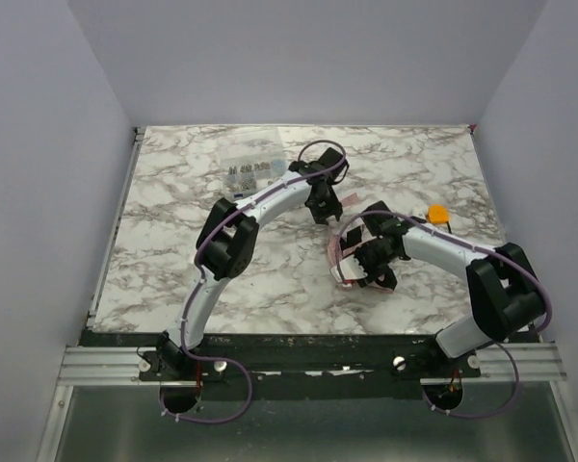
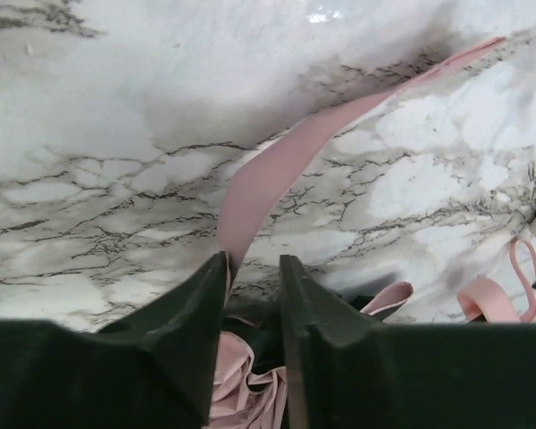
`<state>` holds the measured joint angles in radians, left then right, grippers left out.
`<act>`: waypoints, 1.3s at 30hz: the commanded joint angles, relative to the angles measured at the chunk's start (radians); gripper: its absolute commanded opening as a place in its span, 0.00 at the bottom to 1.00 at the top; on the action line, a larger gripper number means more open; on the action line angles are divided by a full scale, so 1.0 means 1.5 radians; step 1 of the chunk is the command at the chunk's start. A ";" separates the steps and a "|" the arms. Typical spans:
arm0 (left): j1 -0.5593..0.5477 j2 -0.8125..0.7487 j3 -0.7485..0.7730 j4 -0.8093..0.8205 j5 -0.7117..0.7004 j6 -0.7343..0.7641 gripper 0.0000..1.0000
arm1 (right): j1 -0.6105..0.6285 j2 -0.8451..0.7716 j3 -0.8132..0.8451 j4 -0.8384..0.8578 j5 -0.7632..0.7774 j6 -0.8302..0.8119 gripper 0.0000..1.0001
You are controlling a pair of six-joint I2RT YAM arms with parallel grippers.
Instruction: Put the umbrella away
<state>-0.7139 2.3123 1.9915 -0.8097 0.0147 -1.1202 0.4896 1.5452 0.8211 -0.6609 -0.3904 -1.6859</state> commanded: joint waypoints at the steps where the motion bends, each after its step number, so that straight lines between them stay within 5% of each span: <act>1: 0.007 0.008 0.065 -0.044 0.001 0.014 0.40 | 0.018 0.083 -0.028 -0.134 -0.026 0.054 0.37; 8: 0.028 -0.122 -0.012 0.066 -0.026 0.136 0.53 | 0.018 0.135 -0.007 -0.129 -0.013 0.103 0.33; 13: 0.059 -0.293 -0.233 0.261 -0.010 0.249 0.67 | 0.018 0.123 -0.019 -0.122 -0.013 0.123 0.33; 21: 0.064 -0.452 -0.559 0.468 0.149 0.305 0.63 | 0.018 0.138 -0.029 -0.103 -0.027 0.183 0.34; 27: 0.060 -0.688 -0.866 0.770 0.093 0.353 0.67 | 0.017 0.169 -0.002 -0.124 -0.030 0.222 0.34; 28: 0.064 -0.732 -0.915 0.835 0.090 0.355 0.75 | 0.017 0.173 0.002 -0.126 -0.031 0.232 0.34; 29: 0.068 -0.767 -0.973 0.911 0.071 0.337 0.95 | 0.017 0.177 0.006 -0.129 -0.033 0.238 0.34; 32: 0.098 -0.822 -1.095 1.140 0.140 0.316 0.98 | 0.017 0.201 0.027 -0.142 -0.033 0.265 0.33; 35: 0.061 -0.842 -1.109 1.169 0.246 0.423 0.92 | 0.017 0.236 0.061 -0.169 -0.034 0.287 0.32; 39: -0.139 -0.851 -1.142 1.111 0.132 0.764 0.91 | 0.017 0.266 0.092 -0.189 -0.037 0.297 0.31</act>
<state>-0.6735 1.0519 0.3298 0.7536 0.2523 -0.4671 0.4923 1.7512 1.0389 -0.8074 -0.4362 -1.3128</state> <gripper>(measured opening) 0.925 0.441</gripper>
